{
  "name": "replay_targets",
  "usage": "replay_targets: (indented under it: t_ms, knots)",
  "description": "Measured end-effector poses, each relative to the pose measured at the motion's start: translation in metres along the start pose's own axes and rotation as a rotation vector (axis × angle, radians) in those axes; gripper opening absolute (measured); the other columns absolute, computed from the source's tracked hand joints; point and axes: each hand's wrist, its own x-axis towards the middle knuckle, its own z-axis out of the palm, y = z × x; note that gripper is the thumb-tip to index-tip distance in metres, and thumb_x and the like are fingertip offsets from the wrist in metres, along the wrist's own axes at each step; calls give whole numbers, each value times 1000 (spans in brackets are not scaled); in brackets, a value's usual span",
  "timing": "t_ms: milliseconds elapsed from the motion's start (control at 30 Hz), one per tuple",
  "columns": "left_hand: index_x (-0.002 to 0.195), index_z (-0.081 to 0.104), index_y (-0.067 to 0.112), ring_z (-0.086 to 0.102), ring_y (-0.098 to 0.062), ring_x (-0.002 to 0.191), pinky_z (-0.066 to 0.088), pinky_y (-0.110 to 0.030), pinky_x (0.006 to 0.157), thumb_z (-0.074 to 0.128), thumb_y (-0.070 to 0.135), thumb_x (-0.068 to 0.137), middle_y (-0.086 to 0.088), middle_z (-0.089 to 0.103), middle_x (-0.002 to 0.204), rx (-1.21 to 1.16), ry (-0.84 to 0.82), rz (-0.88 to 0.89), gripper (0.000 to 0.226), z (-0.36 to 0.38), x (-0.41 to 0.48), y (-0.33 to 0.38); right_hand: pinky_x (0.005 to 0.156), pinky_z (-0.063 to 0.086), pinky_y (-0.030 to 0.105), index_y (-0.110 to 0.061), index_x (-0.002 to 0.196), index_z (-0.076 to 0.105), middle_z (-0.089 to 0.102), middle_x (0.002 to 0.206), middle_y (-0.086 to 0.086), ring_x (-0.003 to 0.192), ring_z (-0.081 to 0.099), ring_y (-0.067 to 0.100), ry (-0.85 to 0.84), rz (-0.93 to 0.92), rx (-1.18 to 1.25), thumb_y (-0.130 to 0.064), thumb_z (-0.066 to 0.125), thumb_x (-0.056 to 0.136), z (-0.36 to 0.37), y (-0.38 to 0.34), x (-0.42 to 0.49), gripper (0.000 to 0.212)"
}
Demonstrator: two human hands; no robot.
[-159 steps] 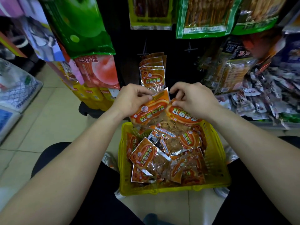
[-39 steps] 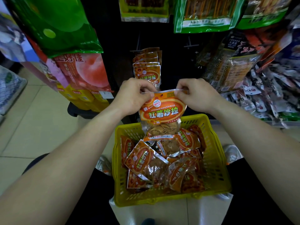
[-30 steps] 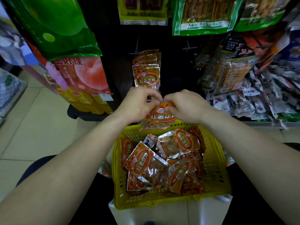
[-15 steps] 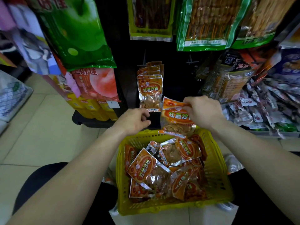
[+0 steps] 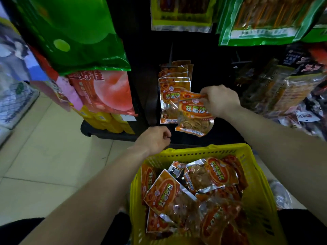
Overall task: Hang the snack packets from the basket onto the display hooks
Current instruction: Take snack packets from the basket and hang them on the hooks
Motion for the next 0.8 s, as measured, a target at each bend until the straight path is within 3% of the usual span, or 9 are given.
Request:
replay_targets:
  t_ms: [167,300,600,700,800]
  knots:
    - [123,64,27,63,-13,102,51,-29,90,63,30,95,3,66,117,-45,-77,-77,29,41,56,-7,79,56,39,-30,128,61,66,119,3,102,65,24,-151,-25,61,-38,55,98,47,-8,46,32]
    - [131,57,33,60,-16,114,48,-33,99,62,33,94,4,61,130,-74,-74,-113,37,60,92,-16,86,55,41,-28,129,62,64,124,6,107,62,26,-213,-84,137,-39,58,96,75,-12,80,34]
    - [146,27,49,56,-26,122,49,-39,97,57,34,95,0,50,145,-62,-2,-145,61,97,139,-29,91,51,38,-30,133,59,60,133,6,120,56,30,-191,-171,167,-39,56,96,107,-23,128,37]
    - [146,26,51,52,-25,128,47,-37,98,56,31,95,1,45,151,-50,54,-140,62,104,144,-33,91,49,40,-31,132,59,61,131,6,120,56,31,-159,-156,130,-39,55,96,107,-23,133,38]
    - [143,39,46,54,-23,125,49,-35,99,57,30,94,2,53,143,-23,153,-108,55,103,149,-38,88,52,41,-31,132,56,63,127,7,114,60,32,-121,-121,94,-39,53,95,107,-20,138,38]
